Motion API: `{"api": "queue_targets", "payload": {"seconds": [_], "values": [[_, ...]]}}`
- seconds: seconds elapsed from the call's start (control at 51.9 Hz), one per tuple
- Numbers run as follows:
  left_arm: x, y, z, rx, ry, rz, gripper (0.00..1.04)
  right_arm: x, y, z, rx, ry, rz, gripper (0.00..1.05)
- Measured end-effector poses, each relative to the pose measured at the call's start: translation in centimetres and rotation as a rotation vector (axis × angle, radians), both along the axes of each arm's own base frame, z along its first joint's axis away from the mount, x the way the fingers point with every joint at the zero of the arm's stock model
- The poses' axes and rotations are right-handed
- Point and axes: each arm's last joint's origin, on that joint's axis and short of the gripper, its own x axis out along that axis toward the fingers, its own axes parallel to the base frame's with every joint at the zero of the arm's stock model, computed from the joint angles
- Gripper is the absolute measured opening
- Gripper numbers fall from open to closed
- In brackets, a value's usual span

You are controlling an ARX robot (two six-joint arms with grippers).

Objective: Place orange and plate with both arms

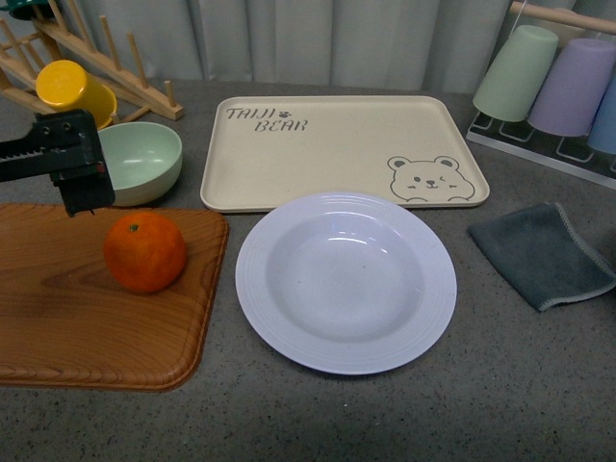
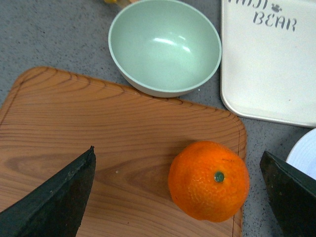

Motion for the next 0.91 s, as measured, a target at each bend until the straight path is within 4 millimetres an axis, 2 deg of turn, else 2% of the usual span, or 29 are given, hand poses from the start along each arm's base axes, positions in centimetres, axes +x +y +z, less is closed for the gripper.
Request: {"api": "queue_targets", "payload": {"seconds": [0.174,0.444,0.906], "values": [[1.1,-0.4,-1.4,-0.018,0.078,-0.056,0.98,0.0,0.0,0.0,0.000,0.000,0.000,0.96],[2.8,-0.9,-2.6,-0.078,0.137,-0.111,0.98,0.0,0.0,0.0,0.000,0.000,0.000,0.96],[3.9,-1.4,-4.2,-0.126,0.238,-0.170,0.98,0.0,0.0,0.0,0.000,0.000,0.000,0.96]]}}
